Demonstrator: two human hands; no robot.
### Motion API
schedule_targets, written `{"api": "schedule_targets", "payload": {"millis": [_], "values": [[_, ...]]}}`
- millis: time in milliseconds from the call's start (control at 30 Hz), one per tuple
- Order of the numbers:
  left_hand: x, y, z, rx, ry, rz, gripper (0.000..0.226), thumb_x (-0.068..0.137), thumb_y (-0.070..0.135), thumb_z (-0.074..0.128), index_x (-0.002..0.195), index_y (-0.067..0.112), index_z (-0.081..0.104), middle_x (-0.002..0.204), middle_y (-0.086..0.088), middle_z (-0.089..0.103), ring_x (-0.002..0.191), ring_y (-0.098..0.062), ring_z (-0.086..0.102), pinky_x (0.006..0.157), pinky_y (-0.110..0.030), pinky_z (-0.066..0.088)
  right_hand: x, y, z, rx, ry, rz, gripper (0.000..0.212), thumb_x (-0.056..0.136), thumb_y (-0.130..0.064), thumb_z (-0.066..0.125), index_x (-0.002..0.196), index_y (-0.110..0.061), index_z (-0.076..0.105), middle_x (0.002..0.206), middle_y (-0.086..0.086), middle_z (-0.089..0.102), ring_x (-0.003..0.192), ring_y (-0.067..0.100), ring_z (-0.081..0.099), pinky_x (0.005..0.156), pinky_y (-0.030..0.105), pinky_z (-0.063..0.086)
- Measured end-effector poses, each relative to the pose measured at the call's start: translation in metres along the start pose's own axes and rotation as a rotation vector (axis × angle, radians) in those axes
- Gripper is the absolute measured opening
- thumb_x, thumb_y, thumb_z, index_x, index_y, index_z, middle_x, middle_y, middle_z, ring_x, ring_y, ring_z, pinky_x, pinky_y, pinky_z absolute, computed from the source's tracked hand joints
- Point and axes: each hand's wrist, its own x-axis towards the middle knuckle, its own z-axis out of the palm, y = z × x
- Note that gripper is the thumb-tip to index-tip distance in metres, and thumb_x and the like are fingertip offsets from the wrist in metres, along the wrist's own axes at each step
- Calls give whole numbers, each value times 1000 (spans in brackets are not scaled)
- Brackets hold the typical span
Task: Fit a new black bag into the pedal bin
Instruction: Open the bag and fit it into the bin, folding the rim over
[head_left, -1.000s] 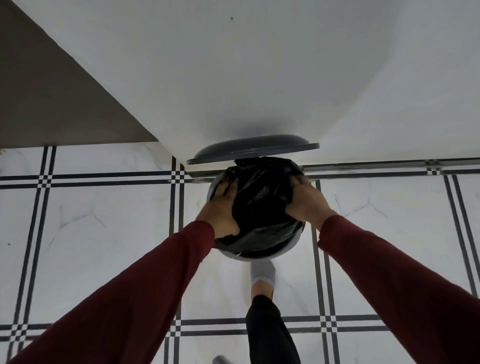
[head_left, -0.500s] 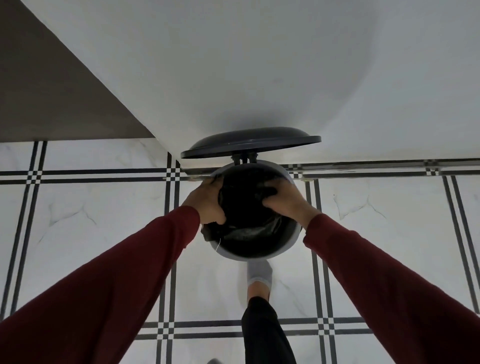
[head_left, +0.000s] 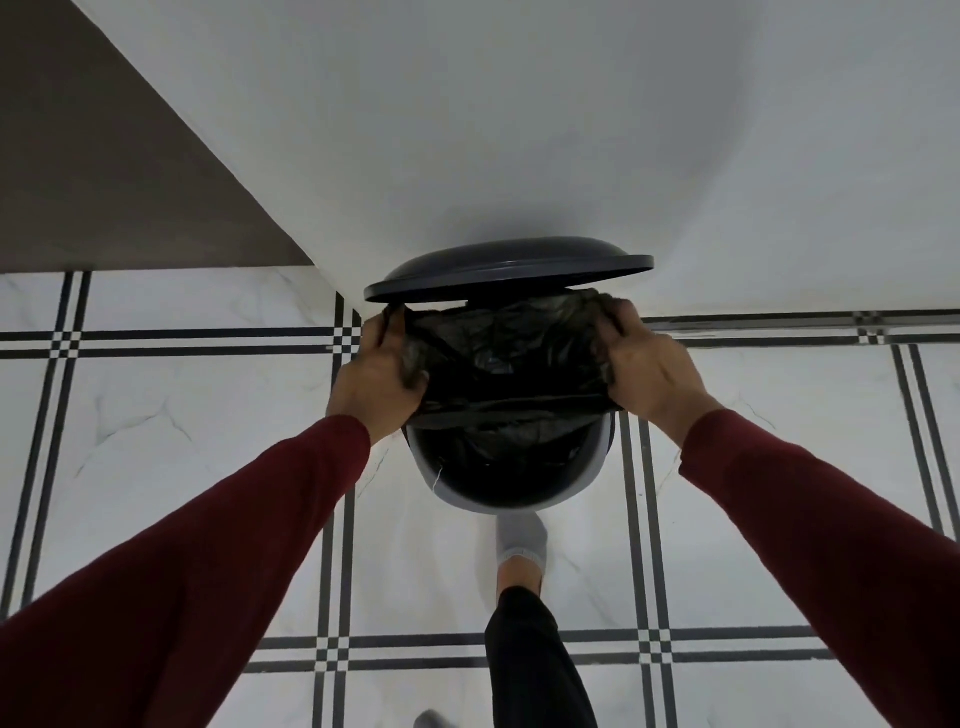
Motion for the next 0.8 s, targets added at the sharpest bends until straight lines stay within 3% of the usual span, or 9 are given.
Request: {"api": "schedule_targets", "payload": {"millis": [133, 233, 300, 367, 400, 467, 567, 667, 800], "values": [[17, -10, -4, -50, -114, -26, 110, 76, 31, 83, 162, 20, 14, 152, -6, 32, 122, -37, 58, 102, -43, 51, 20, 13, 1, 15, -86, 16, 97, 79, -9, 64, 163, -16, 16, 167, 1, 17, 88, 44, 69, 74, 44, 57], [40, -11, -2, -98, -281, -111, 117, 73, 23, 82, 164, 19, 9, 149, -13, 37, 130, -34, 51, 97, -36, 50, 37, 19, 6, 56, -258, 58, 83, 86, -19, 61, 161, -23, 26, 159, 3, 37, 114, 40, 64, 92, 41, 52], [48, -9, 0, -249, -387, -228, 109, 68, 20, 75, 162, 23, 20, 128, -14, 54, 105, -28, 63, 71, -29, 52, 40, 19, 12, 241, -444, 147, 62, 88, -19, 54, 148, -32, 49, 133, 5, 63, 110, 33, 65, 90, 36, 52], [45, -12, 1, -446, -458, -365, 91, 64, 19, 65, 150, 35, 43, 86, -5, 57, 59, -15, 53, 47, -22, 36, 30, 15, 18, 663, -561, 353, 49, 87, -6, 46, 123, -29, 69, 89, 6, 66, 69, 24, 61, 60, 26, 46], [42, -17, 5, -539, -474, -419, 85, 67, 16, 62, 146, 43, 48, 79, -1, 54, 53, -11, 44, 44, -20, 30, 22, 15, 20, 861, -564, 464, 48, 86, 0, 42, 112, -26, 72, 77, 5, 57, 54, 17, 50, 51, 22, 36], [31, -28, 11, -727, -473, -477, 82, 82, 0, 55, 146, 50, 46, 83, 1, 56, 51, -8, 41, 42, -20, 28, 4, 21, 26, 1204, -558, 578, 53, 85, 6, 37, 114, -21, 72, 81, 5, 51, 53, 9, 40, 50, 21, 28], [9, -41, 17, -942, -358, -527, 85, 88, -16, 49, 148, 45, 46, 98, -2, 62, 57, -10, 47, 48, -24, 37, -24, 26, 39, 1648, -558, 595, 63, 88, 7, 35, 131, -25, 66, 100, -2, 65, 66, 5, 49, 53, 18, 38], [-12, -48, 24, -1085, -170, -667, 64, 89, -9, 62, 142, 27, 55, 100, -4, 64, 71, -14, 55, 63, -27, 48, -49, 20, 56, 1986, -397, 729, 55, 93, 5, 52, 128, -36, 66, 107, -9, 69, 75, 9, 58, 57, 22, 48], [-41, -36, 34, -1295, -202, -888, 22, 91, 12, 74, 112, 7, 67, 99, -11, 64, 76, -16, 58, 56, -21, 56, -79, 2, 74, 2086, -156, 955, 29, 93, -2, 64, 112, -22, 71, 99, -1, 69, 71, 13, 59, 54, 21, 50]]}}
